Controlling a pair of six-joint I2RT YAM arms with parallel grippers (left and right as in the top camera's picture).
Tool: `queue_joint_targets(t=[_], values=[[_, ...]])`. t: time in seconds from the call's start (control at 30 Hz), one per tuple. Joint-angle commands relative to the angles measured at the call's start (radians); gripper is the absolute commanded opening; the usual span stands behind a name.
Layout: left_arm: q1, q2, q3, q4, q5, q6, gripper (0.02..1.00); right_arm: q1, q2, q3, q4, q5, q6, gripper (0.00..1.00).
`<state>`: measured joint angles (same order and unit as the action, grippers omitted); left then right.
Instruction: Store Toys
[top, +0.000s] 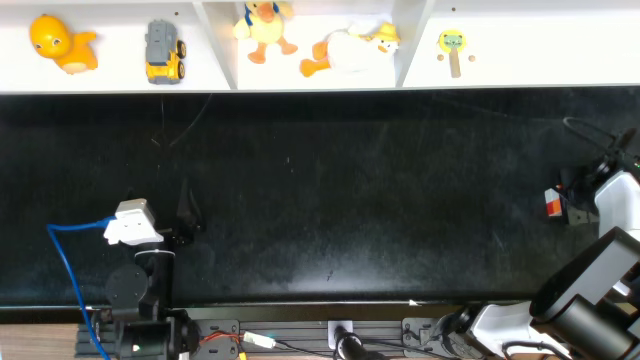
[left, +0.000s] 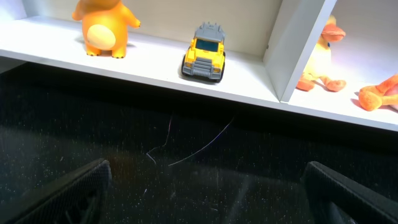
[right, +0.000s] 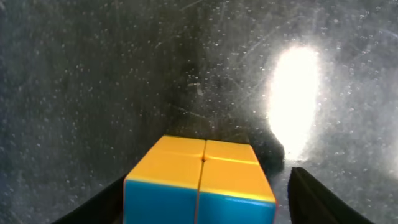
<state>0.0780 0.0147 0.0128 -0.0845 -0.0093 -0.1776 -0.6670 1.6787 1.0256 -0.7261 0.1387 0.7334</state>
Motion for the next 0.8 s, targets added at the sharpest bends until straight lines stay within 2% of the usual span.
queue_joint_targets(t=[0.03, 0.3, 0.43, 0.57, 0.63, 0.7, 0.8], values=[[-0.005, -0.012, -0.005, 0.001, -0.008, -0.007, 0.996, 0.001, 0.009, -0.005, 0.002, 0.024, 0.003, 0.505], [-0.005, -0.012, -0.005, 0.001, -0.008, -0.007, 0.998, 0.001, 0.009, -0.005, 0.002, 0.024, -0.021, 0.419], [-0.005, -0.012, -0.005, 0.001, -0.008, -0.007, 0.998, 0.001, 0.006, 0.011, -0.029, 0.024, -0.104, 0.356], [-0.005, -0.012, -0.005, 0.001, -0.008, -0.007, 0.996, 0.002, -0.017, 0.067, -0.117, 0.024, -0.185, 0.213], [-0.005, -0.012, -0.005, 0.001, -0.008, -0.007, 0.998, 0.002, -0.043, 0.108, -0.164, 0.022, -0.235, 0.178], [-0.005, -0.012, -0.005, 0.001, -0.008, -0.007, 0.998, 0.01, -0.079, 0.156, -0.216, 0.014, -0.306, 0.045], [-0.005, -0.012, -0.005, 0.001, -0.008, -0.007, 0.998, 0.034, -0.154, 0.242, -0.296, 0.016, -0.416, 0.045]])
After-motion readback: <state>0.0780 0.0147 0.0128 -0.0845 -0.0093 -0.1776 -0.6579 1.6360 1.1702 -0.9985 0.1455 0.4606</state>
